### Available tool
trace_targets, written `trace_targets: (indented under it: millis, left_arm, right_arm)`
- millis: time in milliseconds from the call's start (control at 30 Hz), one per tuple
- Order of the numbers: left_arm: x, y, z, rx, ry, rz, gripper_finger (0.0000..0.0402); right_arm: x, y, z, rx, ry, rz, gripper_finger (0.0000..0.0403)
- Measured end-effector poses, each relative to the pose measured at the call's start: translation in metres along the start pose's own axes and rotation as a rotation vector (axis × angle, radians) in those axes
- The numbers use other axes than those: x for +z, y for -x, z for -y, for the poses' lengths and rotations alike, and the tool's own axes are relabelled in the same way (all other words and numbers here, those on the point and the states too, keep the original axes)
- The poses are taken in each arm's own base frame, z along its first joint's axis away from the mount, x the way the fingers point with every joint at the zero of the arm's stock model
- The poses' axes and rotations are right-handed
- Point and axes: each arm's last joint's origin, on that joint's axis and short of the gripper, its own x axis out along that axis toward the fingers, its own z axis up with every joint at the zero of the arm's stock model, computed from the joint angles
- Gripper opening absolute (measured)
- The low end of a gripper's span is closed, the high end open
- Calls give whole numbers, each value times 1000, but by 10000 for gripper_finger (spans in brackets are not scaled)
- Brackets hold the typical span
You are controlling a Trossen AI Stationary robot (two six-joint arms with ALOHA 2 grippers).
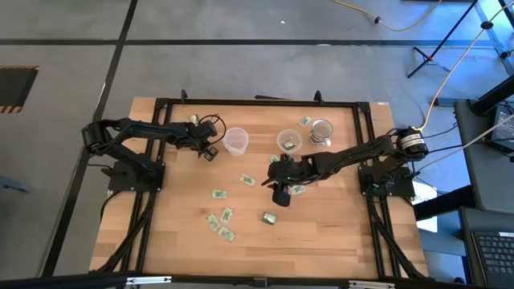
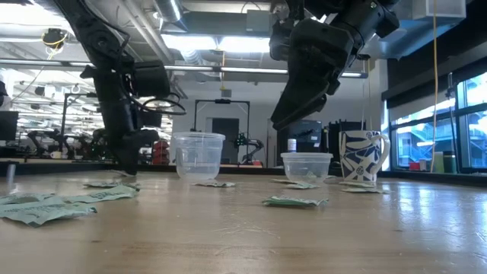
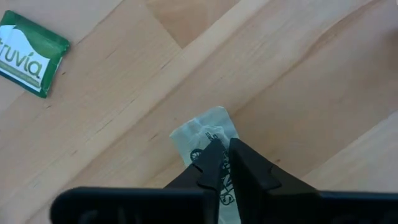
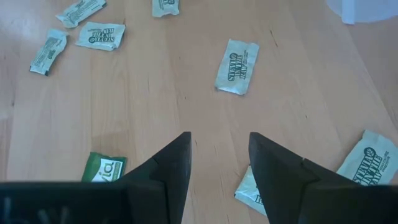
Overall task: Pick and place Stevia / Truvia into bins
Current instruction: Put the white stevia packet into the large transparent container
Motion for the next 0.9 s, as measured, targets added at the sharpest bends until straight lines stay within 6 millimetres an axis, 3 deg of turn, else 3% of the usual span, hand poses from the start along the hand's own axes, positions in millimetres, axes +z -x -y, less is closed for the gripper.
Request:
trace_targets:
  millis: [467, 567, 900]
  left_arm:
    - [1, 5, -1, 0, -45, 34, 2]
    - [-1, 14, -4, -25, -41, 47, 2]
    - [6, 63, -9, -134, -46, 323, 2]
  right_arm:
    - [0, 0, 0, 0, -5, -1, 163]
    - [0, 0, 0, 0, -5, -1, 163]
    - [0, 0, 0, 0, 1, -1, 163]
